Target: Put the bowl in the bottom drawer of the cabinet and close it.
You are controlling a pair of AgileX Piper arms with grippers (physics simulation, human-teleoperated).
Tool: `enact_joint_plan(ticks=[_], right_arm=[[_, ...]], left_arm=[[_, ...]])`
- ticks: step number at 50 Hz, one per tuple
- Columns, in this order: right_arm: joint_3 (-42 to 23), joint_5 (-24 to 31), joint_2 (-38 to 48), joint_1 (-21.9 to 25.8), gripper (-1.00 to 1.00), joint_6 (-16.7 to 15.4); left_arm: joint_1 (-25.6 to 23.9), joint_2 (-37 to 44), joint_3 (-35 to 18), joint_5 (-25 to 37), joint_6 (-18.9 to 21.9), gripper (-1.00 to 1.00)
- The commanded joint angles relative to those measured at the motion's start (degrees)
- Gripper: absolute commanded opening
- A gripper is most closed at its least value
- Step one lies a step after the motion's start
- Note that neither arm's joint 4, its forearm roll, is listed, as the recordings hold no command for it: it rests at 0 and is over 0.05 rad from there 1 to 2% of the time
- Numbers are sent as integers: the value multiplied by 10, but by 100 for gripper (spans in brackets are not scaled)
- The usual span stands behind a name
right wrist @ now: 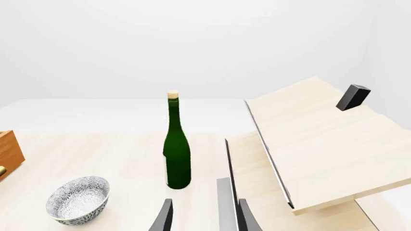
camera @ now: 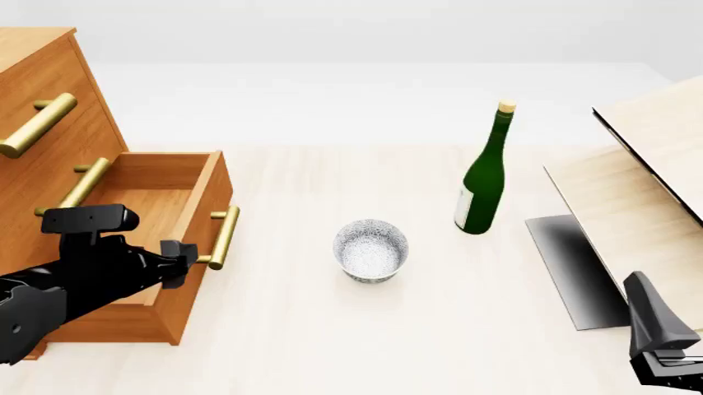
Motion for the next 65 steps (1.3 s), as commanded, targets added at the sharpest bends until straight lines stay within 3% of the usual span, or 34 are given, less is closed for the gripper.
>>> enact_joint_plan(ticks=[1, 65], right_arm=[[0, 0, 0, 0, 100, 0], [0, 0, 0, 0, 100, 0]], left_arm=[[1, 22, 5, -13, -7, 100], [-49, 106, 0, -60, -17, 100]])
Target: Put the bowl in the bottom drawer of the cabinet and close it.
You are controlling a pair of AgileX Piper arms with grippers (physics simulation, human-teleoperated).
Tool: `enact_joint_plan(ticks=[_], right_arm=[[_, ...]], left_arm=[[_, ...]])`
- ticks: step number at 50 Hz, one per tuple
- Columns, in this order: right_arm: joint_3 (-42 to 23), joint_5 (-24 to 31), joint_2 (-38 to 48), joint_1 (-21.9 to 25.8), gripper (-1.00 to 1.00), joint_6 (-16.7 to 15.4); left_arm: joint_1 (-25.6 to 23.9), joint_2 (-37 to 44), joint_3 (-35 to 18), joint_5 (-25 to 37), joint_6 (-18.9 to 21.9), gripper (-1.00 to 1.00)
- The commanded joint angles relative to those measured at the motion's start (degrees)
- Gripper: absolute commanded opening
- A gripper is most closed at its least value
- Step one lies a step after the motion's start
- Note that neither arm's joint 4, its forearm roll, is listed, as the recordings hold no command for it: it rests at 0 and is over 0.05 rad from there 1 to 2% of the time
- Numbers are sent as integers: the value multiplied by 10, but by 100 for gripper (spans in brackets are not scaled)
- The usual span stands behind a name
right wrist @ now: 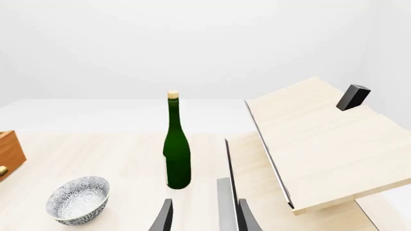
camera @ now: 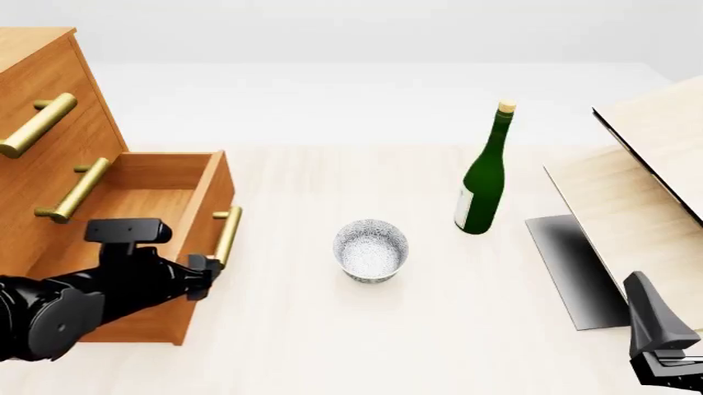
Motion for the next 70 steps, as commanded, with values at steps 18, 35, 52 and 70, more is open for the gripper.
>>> enact_joint_plan(ticks=[18, 35, 52, 70], right_arm=[[0, 0, 0, 0, 100, 0], [0, -1, 5, 4, 100, -1], [0, -2, 5, 4, 100, -1], [0, -2, 6, 5, 100, -1]], left_arm=[[-33, 30, -14, -12, -7, 100], [-53, 29, -26, -6, 0, 100], [-72, 31, -39, -3, 4, 100], [-98, 21, -43, 1, -5, 100]])
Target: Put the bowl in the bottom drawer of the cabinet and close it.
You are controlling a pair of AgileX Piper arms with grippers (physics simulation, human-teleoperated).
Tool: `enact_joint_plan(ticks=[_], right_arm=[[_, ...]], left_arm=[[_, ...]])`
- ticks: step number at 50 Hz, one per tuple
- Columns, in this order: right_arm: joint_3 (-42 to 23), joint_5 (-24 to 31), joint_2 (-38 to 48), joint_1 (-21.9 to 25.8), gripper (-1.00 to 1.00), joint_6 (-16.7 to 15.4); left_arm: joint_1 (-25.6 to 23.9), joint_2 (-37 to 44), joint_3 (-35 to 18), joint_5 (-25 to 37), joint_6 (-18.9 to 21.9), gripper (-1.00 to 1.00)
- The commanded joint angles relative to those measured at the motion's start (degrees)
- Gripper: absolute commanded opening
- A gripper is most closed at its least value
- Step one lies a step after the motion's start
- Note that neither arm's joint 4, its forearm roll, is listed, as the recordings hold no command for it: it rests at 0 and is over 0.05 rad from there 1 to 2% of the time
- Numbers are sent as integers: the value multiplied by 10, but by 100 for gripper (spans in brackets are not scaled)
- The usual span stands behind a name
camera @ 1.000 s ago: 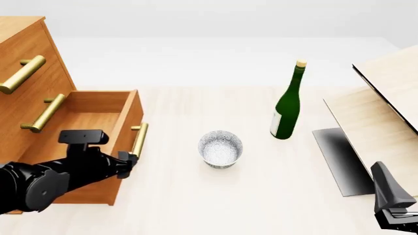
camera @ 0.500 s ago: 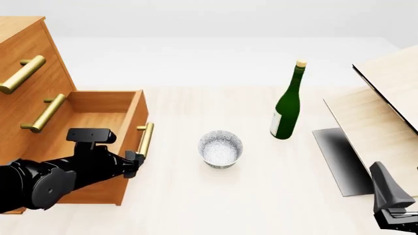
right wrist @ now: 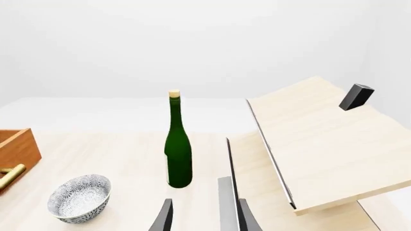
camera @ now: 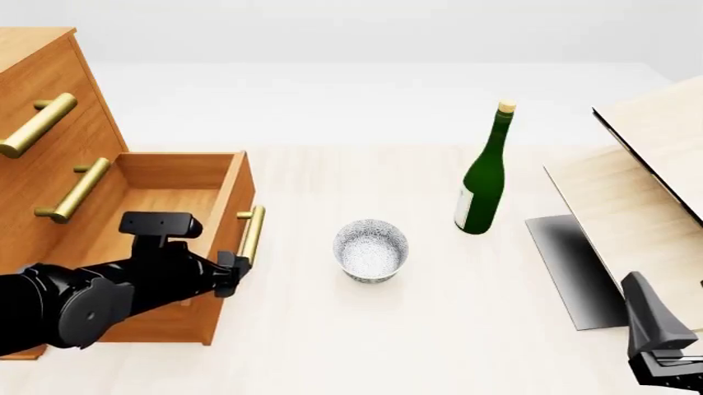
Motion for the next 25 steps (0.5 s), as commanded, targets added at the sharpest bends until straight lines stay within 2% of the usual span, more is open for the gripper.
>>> enact_joint_plan(ticks=[1, 14, 25], right_arm=[[0, 0, 0, 0, 100, 0], [0, 0, 1, 0, 100, 0], [0, -1, 1, 0, 100, 0]], left_arm=[[-31, -8, -8, -3, -21, 100], [-25, -25, -11, 5, -10, 100], [-10, -78, -5, 32, 4, 100]])
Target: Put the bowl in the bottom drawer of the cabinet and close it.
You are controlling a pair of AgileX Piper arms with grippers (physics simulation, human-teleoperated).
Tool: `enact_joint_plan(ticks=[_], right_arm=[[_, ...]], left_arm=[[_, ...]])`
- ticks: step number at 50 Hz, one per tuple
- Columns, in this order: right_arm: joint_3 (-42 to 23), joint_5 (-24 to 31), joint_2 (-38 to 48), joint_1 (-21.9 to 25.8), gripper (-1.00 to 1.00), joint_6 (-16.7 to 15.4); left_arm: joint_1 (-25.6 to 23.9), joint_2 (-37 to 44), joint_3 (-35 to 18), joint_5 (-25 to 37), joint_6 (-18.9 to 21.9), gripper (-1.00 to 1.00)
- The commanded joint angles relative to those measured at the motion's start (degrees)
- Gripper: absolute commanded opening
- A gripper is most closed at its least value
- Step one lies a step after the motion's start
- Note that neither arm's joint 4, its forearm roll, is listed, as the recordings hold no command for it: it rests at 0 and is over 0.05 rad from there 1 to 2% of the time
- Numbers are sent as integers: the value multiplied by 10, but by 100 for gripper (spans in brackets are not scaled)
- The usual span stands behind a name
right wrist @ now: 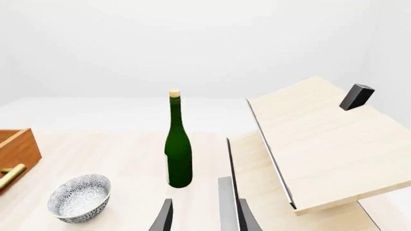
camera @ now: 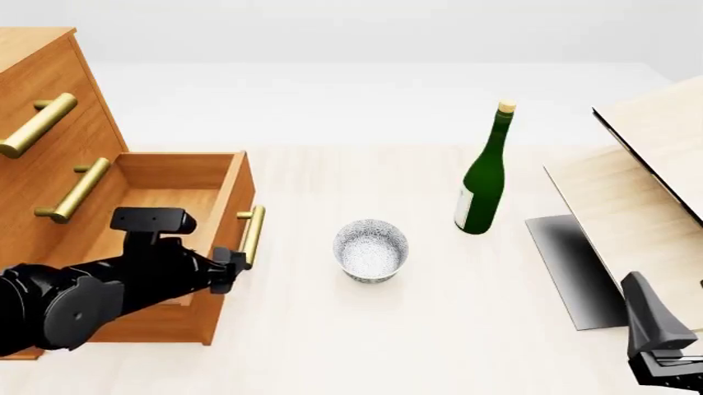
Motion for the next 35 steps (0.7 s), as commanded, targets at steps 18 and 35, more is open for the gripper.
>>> enact_joint_plan(ticks=[18, 35], right_arm=[[0, 0, 0, 0, 100, 0], [0, 0, 0, 0, 100, 0]], left_arm=[[10, -118, 1, 56, 8, 100], [8, -176, -6, 87, 12, 100]])
